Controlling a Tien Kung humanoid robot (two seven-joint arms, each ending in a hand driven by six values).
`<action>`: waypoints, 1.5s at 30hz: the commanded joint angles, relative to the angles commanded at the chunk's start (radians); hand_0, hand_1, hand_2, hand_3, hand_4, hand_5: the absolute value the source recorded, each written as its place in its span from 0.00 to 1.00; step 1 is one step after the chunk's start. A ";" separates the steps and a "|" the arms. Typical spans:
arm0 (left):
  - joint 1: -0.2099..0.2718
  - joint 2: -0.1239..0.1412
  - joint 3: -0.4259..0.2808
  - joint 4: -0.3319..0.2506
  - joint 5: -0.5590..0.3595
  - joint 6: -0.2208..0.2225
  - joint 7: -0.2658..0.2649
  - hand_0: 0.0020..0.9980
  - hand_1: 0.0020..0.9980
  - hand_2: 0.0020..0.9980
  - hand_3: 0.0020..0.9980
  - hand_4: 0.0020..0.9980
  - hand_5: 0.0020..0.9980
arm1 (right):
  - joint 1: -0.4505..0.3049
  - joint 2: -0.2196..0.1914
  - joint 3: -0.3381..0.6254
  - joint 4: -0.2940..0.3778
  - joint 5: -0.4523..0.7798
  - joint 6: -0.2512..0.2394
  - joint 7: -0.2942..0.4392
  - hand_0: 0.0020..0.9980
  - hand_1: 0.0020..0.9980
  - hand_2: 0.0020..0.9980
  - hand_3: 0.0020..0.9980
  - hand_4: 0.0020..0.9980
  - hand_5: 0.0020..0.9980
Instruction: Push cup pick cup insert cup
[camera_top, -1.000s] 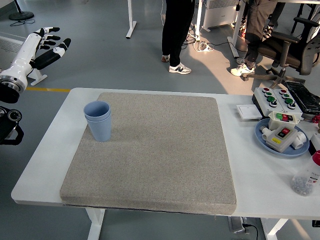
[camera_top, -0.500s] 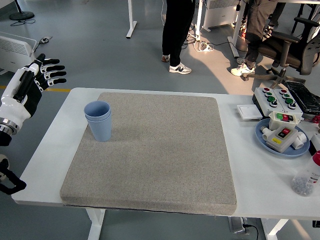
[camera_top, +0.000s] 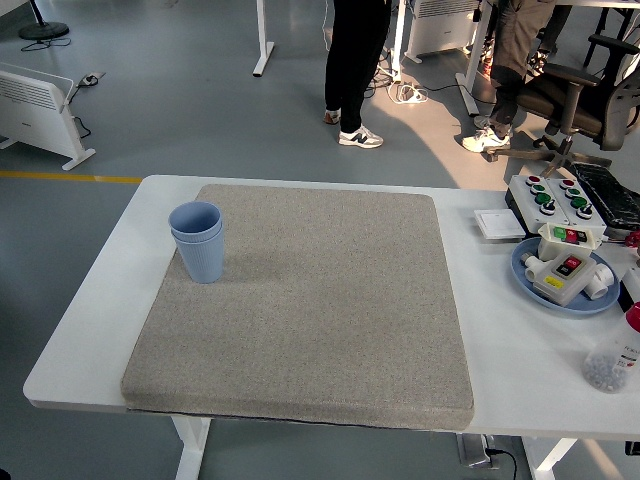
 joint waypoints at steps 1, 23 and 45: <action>0.004 -0.001 0.000 0.010 0.004 -0.004 0.008 0.66 0.69 0.67 0.60 0.61 0.99 | 0.001 0.000 0.000 0.000 -0.003 0.001 -0.001 0.53 0.55 0.65 0.65 0.23 0.74; 0.000 -0.041 0.072 0.141 -0.050 -0.189 0.165 0.89 0.90 0.92 0.89 0.60 1.00 | 0.011 -0.002 0.019 0.000 -0.028 0.001 0.005 0.53 0.55 0.65 0.65 0.23 0.75; -0.034 -0.031 0.094 0.159 -0.022 -0.183 0.187 0.88 0.89 0.91 0.89 0.60 1.00 | -0.002 0.002 -0.013 0.000 -0.003 0.004 0.001 0.53 0.55 0.65 0.65 0.22 0.75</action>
